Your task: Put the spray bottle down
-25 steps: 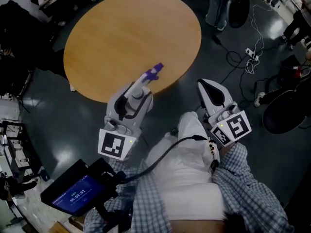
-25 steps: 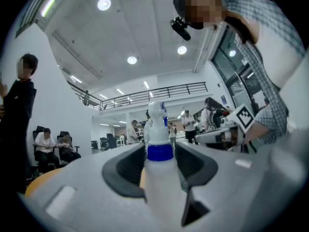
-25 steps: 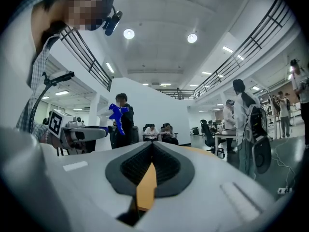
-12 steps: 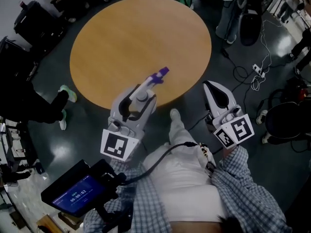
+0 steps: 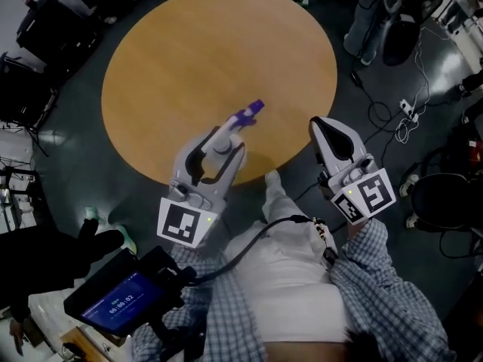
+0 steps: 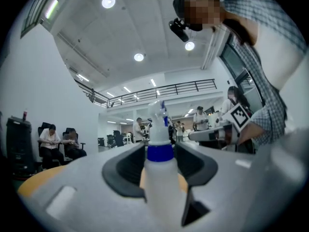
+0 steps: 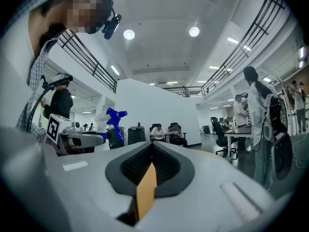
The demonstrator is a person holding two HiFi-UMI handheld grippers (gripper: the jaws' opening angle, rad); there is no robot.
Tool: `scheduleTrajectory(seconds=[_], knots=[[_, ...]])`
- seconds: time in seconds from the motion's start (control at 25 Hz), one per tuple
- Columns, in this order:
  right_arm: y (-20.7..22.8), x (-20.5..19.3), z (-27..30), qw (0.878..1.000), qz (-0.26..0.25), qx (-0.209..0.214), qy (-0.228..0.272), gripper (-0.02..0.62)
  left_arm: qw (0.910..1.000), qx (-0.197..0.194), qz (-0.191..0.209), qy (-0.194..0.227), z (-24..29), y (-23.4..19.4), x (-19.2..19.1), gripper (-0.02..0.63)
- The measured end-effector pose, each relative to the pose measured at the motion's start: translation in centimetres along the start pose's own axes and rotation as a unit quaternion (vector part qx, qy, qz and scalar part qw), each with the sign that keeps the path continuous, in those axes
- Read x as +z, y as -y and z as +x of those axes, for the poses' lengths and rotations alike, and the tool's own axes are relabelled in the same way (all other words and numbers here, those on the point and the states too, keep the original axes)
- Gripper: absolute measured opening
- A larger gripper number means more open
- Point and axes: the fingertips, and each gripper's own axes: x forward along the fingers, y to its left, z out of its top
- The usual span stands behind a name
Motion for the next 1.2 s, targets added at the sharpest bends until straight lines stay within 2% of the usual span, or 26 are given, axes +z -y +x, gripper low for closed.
scheduleTrajectory(seconds=[0.44,0.6,0.84,1.2], knots=[[1.9,-1.9,7.8,0.998,0.011,0.047,-0.037,0.004,0.9995,-0.002,-0.002,-0.031,4.7,-5.2,-2.0,0.192],[3.3,-3.0,9.7,0.997,0.019,0.055,-0.052,0.004,0.9993,0.01,-0.007,-0.036,6.2,-7.0,-3.1,0.192],[4.3,-4.1,12.8,0.995,0.023,0.071,-0.07,0.004,0.9983,0.029,-0.029,-0.042,7.1,-9.6,-4.6,0.192],[3.8,-6.9,16.6,0.992,0.032,0.09,-0.079,0.004,0.9984,0.031,-0.023,-0.042,7.8,-12.4,-6.7,0.192]])
